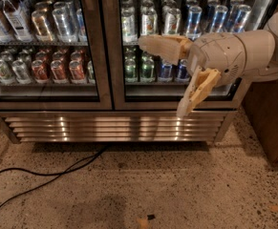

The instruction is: Open right fridge door

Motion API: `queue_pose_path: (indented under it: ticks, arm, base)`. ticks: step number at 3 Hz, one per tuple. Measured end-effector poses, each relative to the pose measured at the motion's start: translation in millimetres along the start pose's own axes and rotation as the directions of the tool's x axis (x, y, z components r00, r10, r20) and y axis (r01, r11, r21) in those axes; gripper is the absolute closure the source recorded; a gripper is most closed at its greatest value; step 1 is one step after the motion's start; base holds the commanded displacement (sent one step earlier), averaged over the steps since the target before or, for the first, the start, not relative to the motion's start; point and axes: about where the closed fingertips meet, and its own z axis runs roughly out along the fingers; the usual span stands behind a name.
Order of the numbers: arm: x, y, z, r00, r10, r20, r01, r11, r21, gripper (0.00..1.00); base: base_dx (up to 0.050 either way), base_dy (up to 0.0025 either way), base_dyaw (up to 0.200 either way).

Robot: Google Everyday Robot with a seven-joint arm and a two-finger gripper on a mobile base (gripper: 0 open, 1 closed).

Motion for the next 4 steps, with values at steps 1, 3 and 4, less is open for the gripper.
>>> queue_pose_path:
  ticks: [1, 3, 4]
  arm:
    - [-0.2, -0.3, 0.6, 1.000, 0.000, 0.000, 0.000, 1.0000, 0.003, 0.00]
    - [-1.0, -1.6, -4.0, 1.000, 0.005, -0.009, -0.003, 0.9871, 0.160, 0.00]
    - [-2.8, -0.2, -5.8, 0.999, 0.008, -0.041, 0.002, 0.9716, 0.237, 0.00]
  base:
    - [0.000, 0.00000, 0.000]
    - [0.000, 0.00000, 0.000]
    - [0.000, 0.00000, 0.000]
